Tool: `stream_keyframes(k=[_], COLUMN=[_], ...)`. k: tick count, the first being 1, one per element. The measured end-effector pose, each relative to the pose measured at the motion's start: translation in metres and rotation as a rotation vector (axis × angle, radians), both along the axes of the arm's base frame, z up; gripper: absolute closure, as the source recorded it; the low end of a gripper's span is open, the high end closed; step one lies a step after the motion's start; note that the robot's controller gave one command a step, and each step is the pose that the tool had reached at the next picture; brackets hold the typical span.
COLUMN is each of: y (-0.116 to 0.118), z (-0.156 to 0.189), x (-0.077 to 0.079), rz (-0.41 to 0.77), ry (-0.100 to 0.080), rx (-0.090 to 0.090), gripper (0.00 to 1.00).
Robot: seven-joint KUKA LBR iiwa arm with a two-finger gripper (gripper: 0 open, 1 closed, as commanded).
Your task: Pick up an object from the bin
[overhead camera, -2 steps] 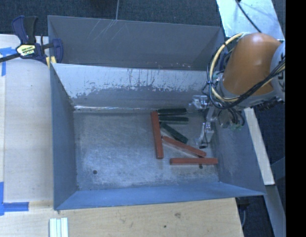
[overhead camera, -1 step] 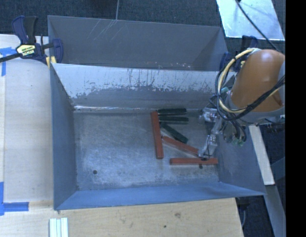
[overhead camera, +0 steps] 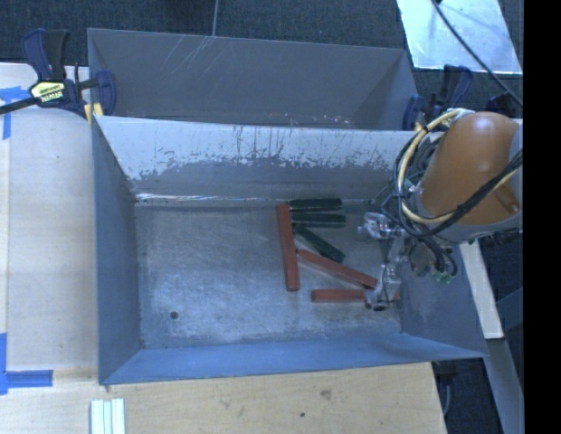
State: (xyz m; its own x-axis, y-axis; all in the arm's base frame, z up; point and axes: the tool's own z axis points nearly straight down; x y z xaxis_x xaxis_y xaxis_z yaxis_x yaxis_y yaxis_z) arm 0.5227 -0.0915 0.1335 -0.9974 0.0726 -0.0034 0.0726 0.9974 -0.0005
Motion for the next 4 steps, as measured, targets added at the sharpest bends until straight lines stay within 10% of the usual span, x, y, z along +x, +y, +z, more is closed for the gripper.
stream_keyframes(k=[1, 2, 4], y=[0.008, 0.008, 0.008], z=[-0.049, -0.063, -0.062], x=[-0.009, -0.014, -0.014], rz=[-0.286, -0.290, -0.289], ry=[0.000, 0.001, 0.001], rx=[0.001, 0.000, 0.000], gripper=[0.00, 1.00, 1.00])
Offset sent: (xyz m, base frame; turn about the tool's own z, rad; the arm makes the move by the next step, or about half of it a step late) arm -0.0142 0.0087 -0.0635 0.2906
